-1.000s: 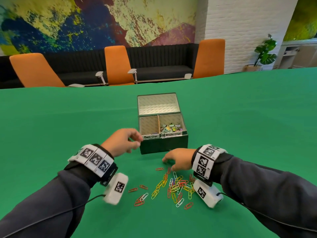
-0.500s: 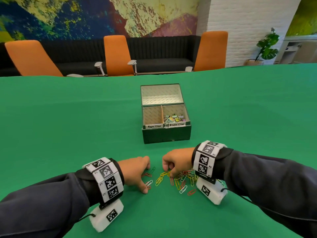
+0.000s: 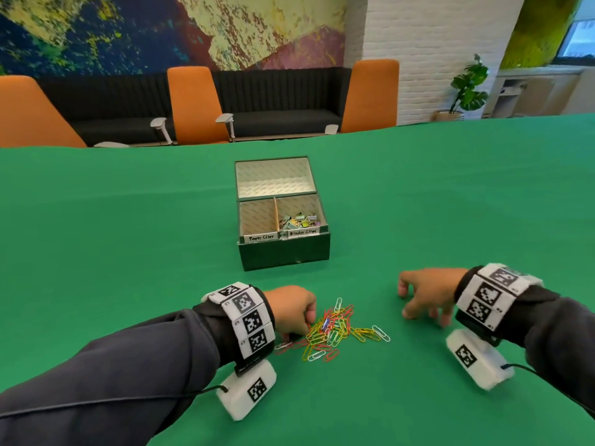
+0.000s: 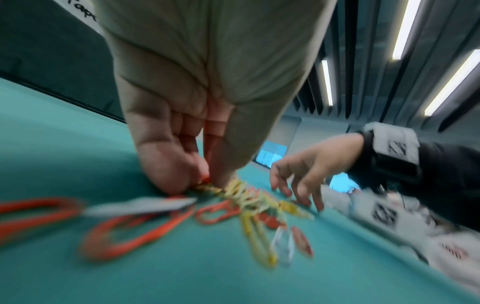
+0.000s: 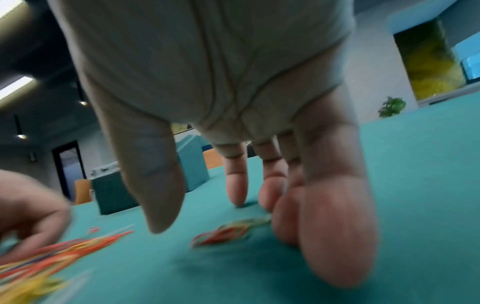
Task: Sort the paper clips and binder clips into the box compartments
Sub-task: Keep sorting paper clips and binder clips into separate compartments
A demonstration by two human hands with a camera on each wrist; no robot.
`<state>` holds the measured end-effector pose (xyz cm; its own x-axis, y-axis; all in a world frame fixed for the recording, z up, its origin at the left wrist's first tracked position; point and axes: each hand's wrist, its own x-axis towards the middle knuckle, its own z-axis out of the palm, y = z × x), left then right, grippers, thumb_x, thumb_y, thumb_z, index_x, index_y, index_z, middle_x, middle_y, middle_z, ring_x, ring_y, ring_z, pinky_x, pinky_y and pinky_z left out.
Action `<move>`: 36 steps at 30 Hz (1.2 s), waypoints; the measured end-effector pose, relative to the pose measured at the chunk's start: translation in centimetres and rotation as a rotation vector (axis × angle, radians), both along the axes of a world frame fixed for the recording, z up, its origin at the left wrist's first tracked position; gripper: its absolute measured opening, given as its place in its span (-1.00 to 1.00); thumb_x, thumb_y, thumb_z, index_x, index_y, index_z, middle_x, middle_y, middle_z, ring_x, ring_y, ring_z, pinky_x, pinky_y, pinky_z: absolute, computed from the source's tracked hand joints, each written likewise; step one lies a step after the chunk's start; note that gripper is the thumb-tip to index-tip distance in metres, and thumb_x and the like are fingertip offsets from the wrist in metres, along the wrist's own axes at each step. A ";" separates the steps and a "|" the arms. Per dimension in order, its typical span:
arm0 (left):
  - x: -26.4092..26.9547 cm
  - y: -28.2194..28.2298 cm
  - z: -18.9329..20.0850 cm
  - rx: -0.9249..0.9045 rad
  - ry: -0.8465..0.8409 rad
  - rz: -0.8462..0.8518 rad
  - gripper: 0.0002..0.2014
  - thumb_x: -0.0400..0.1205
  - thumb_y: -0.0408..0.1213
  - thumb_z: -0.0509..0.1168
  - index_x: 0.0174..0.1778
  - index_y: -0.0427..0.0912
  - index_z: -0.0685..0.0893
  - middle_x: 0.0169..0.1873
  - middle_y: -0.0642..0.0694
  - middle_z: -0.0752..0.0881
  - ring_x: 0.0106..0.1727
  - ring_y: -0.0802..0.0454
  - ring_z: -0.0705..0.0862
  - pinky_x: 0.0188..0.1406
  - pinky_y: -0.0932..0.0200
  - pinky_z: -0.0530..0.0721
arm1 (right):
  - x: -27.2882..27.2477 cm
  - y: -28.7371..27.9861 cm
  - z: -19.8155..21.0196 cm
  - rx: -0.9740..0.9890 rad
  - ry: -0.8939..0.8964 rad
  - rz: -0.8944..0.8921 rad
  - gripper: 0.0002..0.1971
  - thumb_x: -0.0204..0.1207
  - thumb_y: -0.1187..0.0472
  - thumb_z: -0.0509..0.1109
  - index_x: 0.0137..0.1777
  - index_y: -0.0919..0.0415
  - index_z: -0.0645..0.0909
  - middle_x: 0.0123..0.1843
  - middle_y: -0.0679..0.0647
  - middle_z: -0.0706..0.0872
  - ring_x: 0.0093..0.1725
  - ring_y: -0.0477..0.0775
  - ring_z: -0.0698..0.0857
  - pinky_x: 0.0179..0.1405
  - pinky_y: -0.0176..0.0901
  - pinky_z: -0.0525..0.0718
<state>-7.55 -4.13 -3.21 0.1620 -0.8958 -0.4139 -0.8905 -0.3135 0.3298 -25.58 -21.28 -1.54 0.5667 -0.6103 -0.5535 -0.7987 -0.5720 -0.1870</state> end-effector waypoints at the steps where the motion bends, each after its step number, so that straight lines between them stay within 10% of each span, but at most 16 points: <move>1: -0.1 -0.3 0.1 -0.006 0.017 -0.004 -0.80 0.51 -0.42 0.31 -0.02 -0.08 0.54 -0.36 0.10 0.50 -0.19 -0.03 0.58 -0.38 0.28 0.50 | -0.2 0.4 -0.4 0.030 -0.007 -0.016 -0.60 0.38 0.08 0.51 0.10 0.09 0.41 -0.25 0.11 0.62 -0.34 0.15 0.68 -0.30 -0.01 0.75; 9: -1.5 -1.7 0.6 -0.008 -0.070 -0.180 -0.33 0.37 -0.06 0.53 0.36 0.00 0.41 0.20 -0.14 0.46 0.17 -0.08 0.53 0.21 0.07 0.53 | 2.7 4.0 -1.6 0.148 -0.131 0.112 -0.69 0.43 0.21 0.47 0.06 0.15 0.42 -0.28 0.09 0.67 -0.46 -0.02 0.64 -0.37 -0.23 0.64; 15: -1.8 -2.1 0.5 0.029 -0.145 -0.202 -0.69 0.46 -0.41 0.39 0.09 -0.15 0.53 -0.13 -0.07 0.53 -0.12 -0.05 0.49 -0.41 0.23 0.38 | 1.4 2.8 -1.2 0.142 -0.287 0.007 -0.73 0.42 0.25 0.47 -0.08 0.03 0.41 -0.13 0.12 0.59 -0.31 0.15 0.64 -0.28 -0.10 0.68; 21: -0.7 -1.5 0.5 0.010 -0.132 -0.158 -0.74 0.46 -0.49 0.31 -0.02 -0.10 0.57 -0.29 0.05 0.52 -0.15 0.01 0.50 -0.38 0.28 0.41 | 2.4 6.5 -0.8 0.001 -0.147 0.213 -0.32 0.28 0.04 0.59 0.33 0.04 0.31 0.08 0.05 0.40 -0.30 0.11 0.67 -0.60 -0.37 0.60; 25: 2.8 -0.5 0.9 -0.114 0.015 0.023 -0.76 0.45 -0.48 0.33 0.00 -0.15 0.63 -0.15 -0.01 0.61 -0.26 0.09 0.58 -0.25 0.27 0.59 | 5.3 9.1 -0.6 -0.072 -0.121 0.358 -0.26 0.28 0.12 0.59 0.42 0.02 0.31 0.28 0.16 0.41 -0.20 0.09 0.52 -0.57 -0.35 0.54; 30: 6.6 2.5 0.7 -0.406 0.517 0.374 -0.70 0.48 -0.66 0.29 -0.21 -0.11 0.53 -0.28 -0.05 0.55 -0.54 0.31 0.56 -0.54 0.40 0.59 | 8.2 10.8 -0.5 -0.118 -0.149 0.503 -0.62 0.41 0.32 0.44 0.24 0.21 0.55 -0.13 0.04 0.57 -0.12 0.05 0.46 -0.28 -0.24 0.43; 33: 8.1 4.1 0.2 -0.573 0.709 0.554 -0.70 0.49 -0.72 0.24 -0.19 -0.18 0.53 -0.29 -0.09 0.55 -0.56 0.27 0.59 -0.54 0.38 0.62 | 8.9 10.8 -0.7 -0.107 -0.134 0.526 -0.71 0.46 0.37 0.36 0.19 0.26 0.59 0.16 0.15 0.70 -0.07 0.02 0.49 -0.12 -0.21 0.46; 36: 8.5 4.8 -0.4 -0.667 0.821 0.642 -0.72 0.49 -0.74 0.22 -0.20 -0.24 0.54 -0.33 -0.13 0.57 -0.58 0.25 0.62 -0.54 0.36 0.66 | 9.3 10.7 -0.7 -0.077 -0.123 0.530 -0.80 0.48 0.39 0.30 0.07 0.20 0.60 -0.08 0.04 0.65 -0.22 0.00 0.53 -0.30 -0.37 0.52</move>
<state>0.97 0.64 -3.61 0.5578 -0.8247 -0.0934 -0.0922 -0.1734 0.9805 -16.27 -10.60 -2.22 0.8655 -0.2596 -0.4285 -0.3719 -0.9060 -0.2023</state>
